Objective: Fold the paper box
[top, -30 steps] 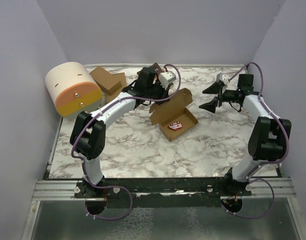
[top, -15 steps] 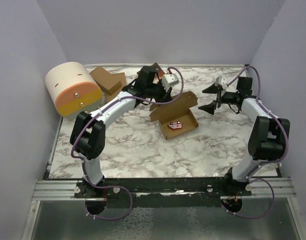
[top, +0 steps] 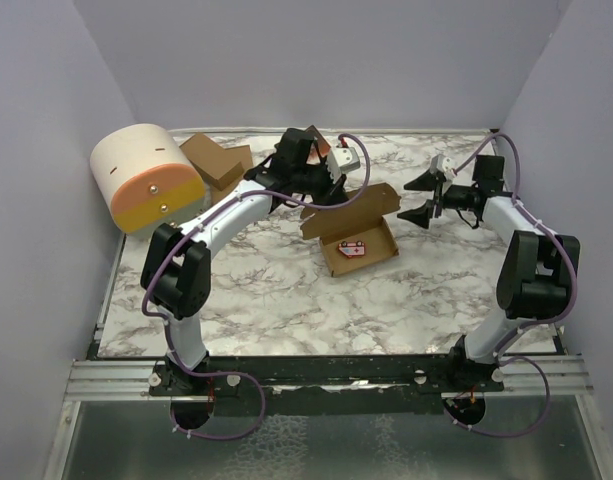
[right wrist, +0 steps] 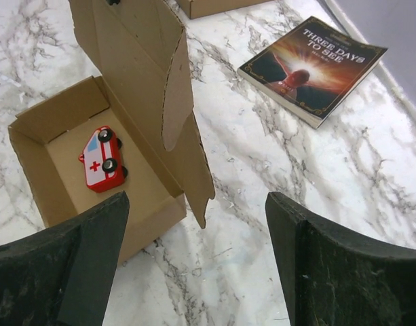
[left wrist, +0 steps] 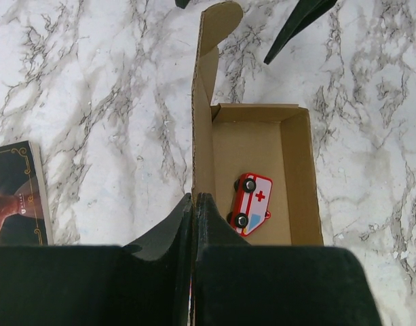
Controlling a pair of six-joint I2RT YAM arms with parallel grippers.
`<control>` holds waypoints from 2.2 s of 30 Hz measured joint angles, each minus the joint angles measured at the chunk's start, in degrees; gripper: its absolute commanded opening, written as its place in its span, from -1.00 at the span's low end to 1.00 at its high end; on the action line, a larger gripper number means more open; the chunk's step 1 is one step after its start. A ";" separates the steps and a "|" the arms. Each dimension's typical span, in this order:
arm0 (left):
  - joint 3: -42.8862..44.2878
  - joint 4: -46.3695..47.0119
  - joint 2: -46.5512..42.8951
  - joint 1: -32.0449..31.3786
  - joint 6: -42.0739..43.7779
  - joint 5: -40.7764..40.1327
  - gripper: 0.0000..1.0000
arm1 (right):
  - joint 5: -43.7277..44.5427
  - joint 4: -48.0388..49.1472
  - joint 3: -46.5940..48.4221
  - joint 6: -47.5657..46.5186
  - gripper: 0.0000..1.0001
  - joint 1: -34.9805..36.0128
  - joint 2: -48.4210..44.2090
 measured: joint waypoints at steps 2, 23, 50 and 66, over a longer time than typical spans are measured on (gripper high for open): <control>0.02 -0.02 0.11 -0.02 0.13 0.02 -1.00 | -0.07 0.04 0.00 0.59 0.43 0.11 0.44; 0.33 -0.09 0.98 -0.37 0.33 -0.15 -0.90 | 0.15 -1.57 0.46 0.35 -0.95 3.10 2.25; -45.57 34.64 -35.43 9.84 -20.72 -12.76 0.39 | 0.59 -6.84 1.29 -4.15 -0.98 3.08 2.82; -52.89 44.70 -25.70 10.19 -25.97 -9.66 -0.02 | 0.59 -7.15 2.01 -4.37 -0.98 3.10 3.50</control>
